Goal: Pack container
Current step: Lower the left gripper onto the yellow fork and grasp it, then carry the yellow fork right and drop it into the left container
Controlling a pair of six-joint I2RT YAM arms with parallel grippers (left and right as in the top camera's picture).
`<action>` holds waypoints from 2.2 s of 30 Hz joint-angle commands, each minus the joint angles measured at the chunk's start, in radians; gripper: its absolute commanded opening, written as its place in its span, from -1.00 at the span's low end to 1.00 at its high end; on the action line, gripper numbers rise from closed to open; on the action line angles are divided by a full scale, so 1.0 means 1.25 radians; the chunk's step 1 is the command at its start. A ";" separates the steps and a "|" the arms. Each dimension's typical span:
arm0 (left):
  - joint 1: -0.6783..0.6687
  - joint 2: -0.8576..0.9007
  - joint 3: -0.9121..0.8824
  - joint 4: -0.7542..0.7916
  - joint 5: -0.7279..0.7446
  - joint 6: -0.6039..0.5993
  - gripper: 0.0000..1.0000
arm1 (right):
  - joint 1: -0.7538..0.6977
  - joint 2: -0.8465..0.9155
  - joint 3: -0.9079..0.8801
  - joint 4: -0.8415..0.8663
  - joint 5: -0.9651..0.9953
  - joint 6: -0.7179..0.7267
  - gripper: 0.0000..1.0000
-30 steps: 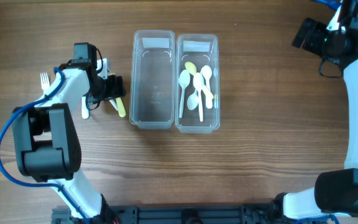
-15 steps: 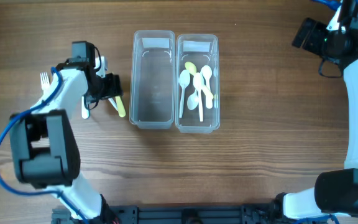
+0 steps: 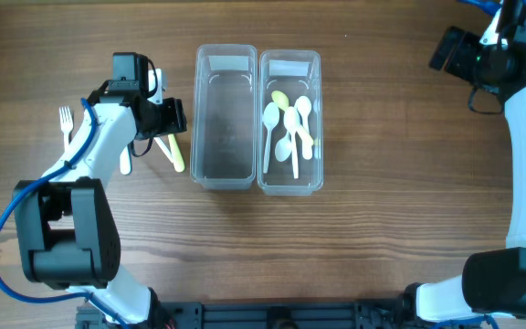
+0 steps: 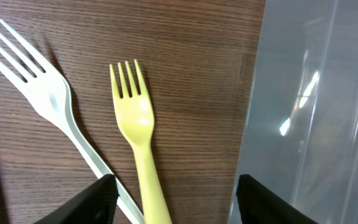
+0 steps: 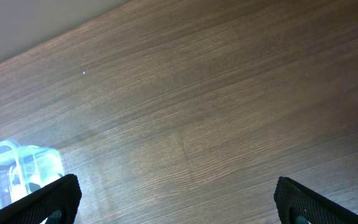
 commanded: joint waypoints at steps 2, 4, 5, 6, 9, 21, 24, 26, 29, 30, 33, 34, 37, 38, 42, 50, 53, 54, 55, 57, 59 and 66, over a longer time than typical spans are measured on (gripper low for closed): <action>-0.004 0.009 0.010 0.005 -0.025 -0.025 0.25 | 0.001 0.003 0.005 0.000 0.011 0.010 0.99; -0.004 0.023 0.010 0.005 -0.028 -0.025 0.25 | 0.001 0.003 0.005 0.000 0.011 0.010 0.99; -0.004 0.032 0.010 0.006 -0.027 -0.025 0.25 | 0.001 0.003 0.005 0.000 0.011 0.010 1.00; -0.004 0.041 0.010 0.006 -0.027 -0.025 0.25 | 0.001 0.003 0.005 0.000 0.011 0.010 1.00; -0.004 0.068 0.010 0.009 -0.027 -0.025 0.23 | 0.001 0.003 0.005 0.000 0.011 0.010 1.00; -0.004 0.139 0.010 0.029 -0.027 -0.025 0.05 | 0.001 0.003 0.005 0.000 0.011 0.010 0.99; -0.004 0.148 0.010 0.032 -0.028 -0.025 -0.09 | 0.001 0.003 0.005 0.000 0.011 0.010 0.99; -0.004 0.151 0.010 0.032 -0.028 -0.025 -0.24 | 0.001 0.003 0.005 0.000 0.011 0.010 0.99; -0.004 0.152 0.010 0.032 -0.028 -0.025 -0.71 | 0.001 0.003 0.005 0.000 0.011 0.010 0.99; -0.004 0.152 0.010 0.031 -0.028 -0.025 -0.78 | 0.001 0.003 0.005 0.000 0.011 0.010 1.00; -0.004 0.152 0.010 0.029 -0.028 -0.025 -0.88 | 0.001 0.003 0.005 0.000 0.011 0.010 0.99; -0.004 0.152 0.011 0.029 -0.028 -0.025 -0.91 | 0.001 0.003 0.005 0.000 0.011 0.010 0.99; -0.004 0.135 0.015 0.027 -0.030 -0.026 -0.92 | 0.001 0.003 0.005 0.000 0.011 0.010 0.99; -0.004 0.123 0.022 0.019 -0.034 -0.026 -0.92 | 0.001 0.003 0.005 0.000 0.011 0.010 1.00; -0.004 0.057 0.086 -0.062 -0.085 -0.028 -0.92 | 0.001 0.003 0.005 0.000 0.011 0.011 0.99; -0.053 -0.111 0.149 -0.144 -0.083 -0.064 -0.92 | 0.001 0.003 0.005 0.000 0.011 0.010 1.00; -0.132 -0.148 0.149 -0.143 -0.072 -0.085 -0.91 | 0.001 0.003 0.005 0.000 0.011 0.010 0.99; -0.157 -0.147 0.149 -0.141 -0.073 -0.085 -0.90 | 0.001 0.003 0.005 0.000 0.011 0.010 0.99; -0.187 -0.144 0.149 -0.139 -0.076 -0.085 -0.89 | 0.001 0.003 0.005 0.000 0.011 0.010 1.00; -0.220 -0.132 0.149 -0.137 -0.099 -0.085 -0.87 | 0.001 0.003 0.005 0.000 0.011 0.010 1.00; -0.245 -0.107 0.148 -0.139 -0.125 -0.086 -0.88 | 0.001 0.003 0.005 0.000 0.011 0.010 0.99; -0.254 0.022 0.145 -0.117 -0.129 -0.089 -0.87 | 0.001 0.003 0.005 0.000 0.011 0.010 1.00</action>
